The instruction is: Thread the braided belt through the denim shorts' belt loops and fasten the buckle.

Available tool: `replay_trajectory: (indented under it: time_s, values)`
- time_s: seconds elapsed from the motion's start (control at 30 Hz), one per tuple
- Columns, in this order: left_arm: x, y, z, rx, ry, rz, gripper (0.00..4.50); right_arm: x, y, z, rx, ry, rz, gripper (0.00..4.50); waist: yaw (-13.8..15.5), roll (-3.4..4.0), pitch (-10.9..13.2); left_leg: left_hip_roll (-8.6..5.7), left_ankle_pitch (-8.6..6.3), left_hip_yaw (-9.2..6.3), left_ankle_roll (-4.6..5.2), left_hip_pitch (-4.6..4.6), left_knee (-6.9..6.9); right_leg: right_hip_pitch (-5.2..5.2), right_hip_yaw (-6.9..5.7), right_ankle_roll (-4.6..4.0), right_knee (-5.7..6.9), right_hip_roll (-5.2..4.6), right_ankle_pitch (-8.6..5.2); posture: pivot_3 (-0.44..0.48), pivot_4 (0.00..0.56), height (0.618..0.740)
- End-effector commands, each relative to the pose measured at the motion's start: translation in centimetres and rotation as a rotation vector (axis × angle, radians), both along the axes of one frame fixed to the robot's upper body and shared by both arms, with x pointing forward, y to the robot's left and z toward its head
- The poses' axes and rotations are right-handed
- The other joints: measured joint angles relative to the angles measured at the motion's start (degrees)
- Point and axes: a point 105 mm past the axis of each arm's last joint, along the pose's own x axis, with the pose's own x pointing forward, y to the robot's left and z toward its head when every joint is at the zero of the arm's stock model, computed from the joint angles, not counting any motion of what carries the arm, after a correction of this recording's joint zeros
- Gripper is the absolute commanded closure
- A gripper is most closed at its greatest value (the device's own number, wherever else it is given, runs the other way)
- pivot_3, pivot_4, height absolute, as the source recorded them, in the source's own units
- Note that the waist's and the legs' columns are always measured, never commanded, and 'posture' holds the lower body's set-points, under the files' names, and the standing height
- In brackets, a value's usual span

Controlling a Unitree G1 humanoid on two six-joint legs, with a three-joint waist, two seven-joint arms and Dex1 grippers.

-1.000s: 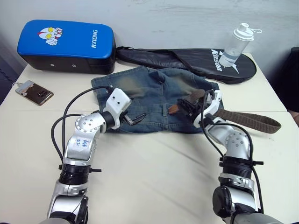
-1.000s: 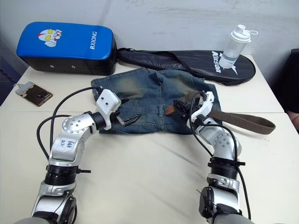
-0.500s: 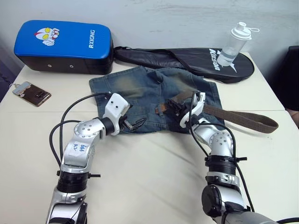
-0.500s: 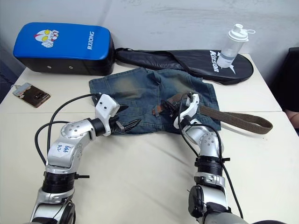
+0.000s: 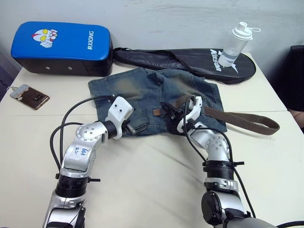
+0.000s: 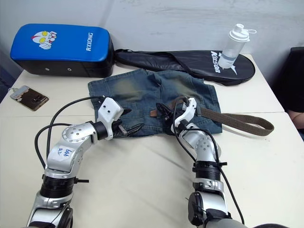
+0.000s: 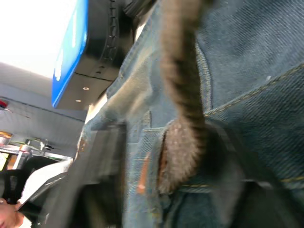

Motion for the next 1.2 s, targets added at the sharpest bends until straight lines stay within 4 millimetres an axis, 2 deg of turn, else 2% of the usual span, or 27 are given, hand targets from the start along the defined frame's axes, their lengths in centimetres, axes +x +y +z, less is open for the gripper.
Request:
replay_trajectory:
  time_s: [0.03,0.23,0.33,0.5,0.57,0.67,0.8,1.0,1.2]
  values:
    - [-0.3,-0.6,1.1,0.005,-0.054,-0.043,0.0,-0.5,-2.7,2.2,0.034,-0.047,-0.067,1.6,0.4,0.0,0.0,-0.01,0.0,0.0,0.0,0.0,0.01,0.0,0.0,0.0,0.0,-0.02,0.0,0.0,0.15,0.74]
    - [-0.3,-0.7,1.2,0.013,-0.061,-0.053,0.0,-0.5,-3.3,2.6,0.02,-0.045,-0.089,1.6,0.55,0.01,0.01,-0.03,-0.02,-0.01,0.01,-0.02,0.0,0.0,0.0,0.0,0.0,-0.05,0.0,0.0,0.15,0.74]
    - [-0.3,-0.6,1.2,0.034,-0.079,-0.057,0.0,-0.7,-2.5,2.1,-0.025,-0.044,-0.055,2.25,0.47,0.01,0.01,-0.03,-0.02,-0.01,0.01,-0.02,-0.01,-0.02,0.0,0.0,0.0,-0.04,0.0,0.0,0.15,0.74]
    - [0.0,-0.6,1.5,0.074,-0.12,-0.059,0.0,-1.0,-0.3,1.5,-0.035,-0.024,0.002,4.36,0.48,0.01,0.01,-0.03,-0.01,0.0,0.01,-0.02,-0.01,-0.03,0.0,0.0,0.0,-0.03,0.0,0.0,0.15,0.74]
    - [0.4,-0.4,0.8,0.154,-0.151,-0.031,0.0,-1.1,0.8,1.4,-0.029,-0.022,0.027,4.44,0.47,0.01,0.01,-0.03,-0.01,0.0,0.02,-0.03,-0.01,-0.03,0.0,0.0,0.0,-0.03,0.0,0.0,0.15,0.74]
    - [1.0,-0.3,0.4,0.217,-0.184,-0.004,0.0,-1.1,1.4,1.3,-0.033,-0.021,0.037,4.44,0.44,0.02,0.01,-0.03,-0.01,0.0,0.01,-0.03,-0.02,-0.03,0.0,0.0,0.0,-0.03,0.0,0.0,0.15,0.74]
    - [2.3,0.0,0.0,0.446,-0.339,0.022,0.0,-1.0,1.9,1.1,-0.035,-0.016,0.042,4.44,0.43,0.02,0.01,-0.03,-0.02,0.01,0.02,-0.05,-0.02,-0.06,0.0,0.0,0.0,-0.03,0.0,0.0,0.15,0.74]
    - [3.3,-1.3,0.8,0.481,-0.478,0.037,0.0,-1.0,1.7,1.0,-0.042,-0.016,0.033,4.44,0.38,0.02,0.01,-0.02,-0.03,0.02,0.04,-0.08,-0.07,-0.12,0.02,0.0,-0.02,-0.05,0.0,0.0,0.15,0.74]
    - [3.4,-2.3,-0.8,0.587,-0.532,-0.026,0.0,-1.0,1.6,1.1,-0.041,-0.019,0.027,4.44,0.45,0.02,0.01,-0.02,-0.03,0.05,0.04,-0.07,-0.1,-0.15,0.03,0.0,0.01,-0.05,0.0,0.0,0.15,0.74]
